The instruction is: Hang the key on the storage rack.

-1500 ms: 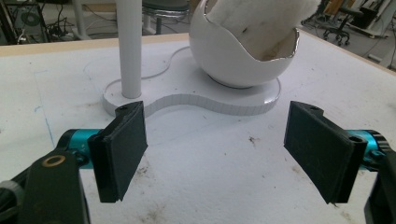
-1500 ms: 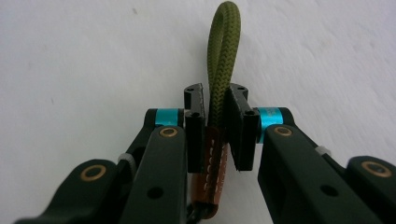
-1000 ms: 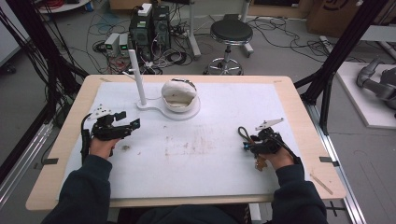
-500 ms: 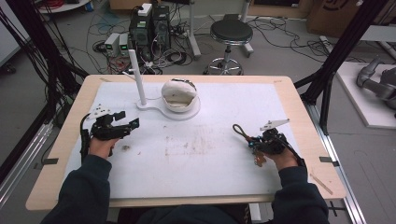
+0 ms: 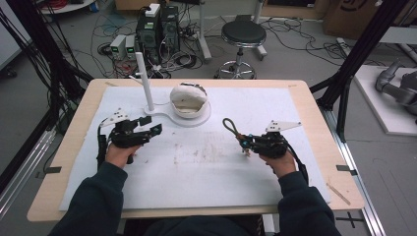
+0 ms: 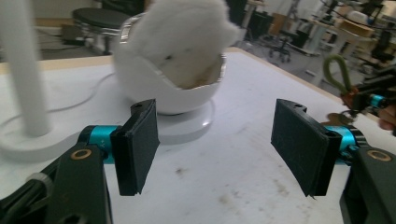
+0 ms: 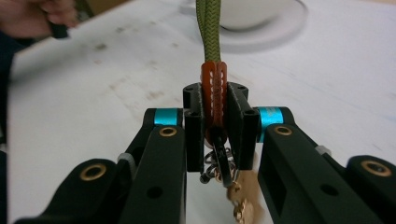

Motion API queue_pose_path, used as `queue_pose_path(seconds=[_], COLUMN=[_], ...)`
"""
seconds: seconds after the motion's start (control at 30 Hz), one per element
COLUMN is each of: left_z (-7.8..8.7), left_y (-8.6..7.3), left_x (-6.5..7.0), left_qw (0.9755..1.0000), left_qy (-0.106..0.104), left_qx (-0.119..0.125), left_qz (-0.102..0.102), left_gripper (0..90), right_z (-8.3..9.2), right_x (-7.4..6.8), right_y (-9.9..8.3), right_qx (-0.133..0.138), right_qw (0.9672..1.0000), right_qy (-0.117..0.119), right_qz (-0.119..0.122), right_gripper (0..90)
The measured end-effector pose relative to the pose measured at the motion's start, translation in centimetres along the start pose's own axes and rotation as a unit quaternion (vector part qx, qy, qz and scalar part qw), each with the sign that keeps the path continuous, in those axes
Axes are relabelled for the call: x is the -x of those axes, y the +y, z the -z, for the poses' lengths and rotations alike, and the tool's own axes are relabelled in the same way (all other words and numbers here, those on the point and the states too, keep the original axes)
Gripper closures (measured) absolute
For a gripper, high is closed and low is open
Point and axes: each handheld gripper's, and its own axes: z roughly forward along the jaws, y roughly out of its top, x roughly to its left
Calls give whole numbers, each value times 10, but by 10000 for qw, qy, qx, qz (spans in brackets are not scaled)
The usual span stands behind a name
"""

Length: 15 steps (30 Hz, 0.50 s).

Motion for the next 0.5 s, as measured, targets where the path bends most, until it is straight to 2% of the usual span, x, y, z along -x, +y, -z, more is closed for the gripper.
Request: queue_pose_path(seconds=[0.03,0.07,0.1,0.2,0.23,0.37,0.5], left_z=[-5,-8,-14,-26,-30,-47,-67], left_y=[1,2,3,8,9,11,7], left_x=[4,7,12,24,29,43,53], left_qw=[9999,9997,9992,9964,9956,9927,9912], left_qy=[-126,-229,-390,-831,-921,-1189,-1297], left_qx=[8,22,50,84,54,-21,-219], left_qz=[-8,-14,-13,-136,-150,-186,-163], left_gripper=[352,352,378,400,420,455,476], right_z=[-7,-7,-15,-21,-26,-33,-36], right_x=[-6,-6,-12,-17,-21,-25,-28], right_y=[4,4,8,11,13,16,17], right_qx=[72,72,81,63,49,116,148], right_qw=[9999,9999,9996,9993,9990,9984,9979], right_qy=[138,138,259,321,395,504,570], right_qz=[48,48,108,188,217,235,279], right_gripper=[790,790,790,790,790,790,790])
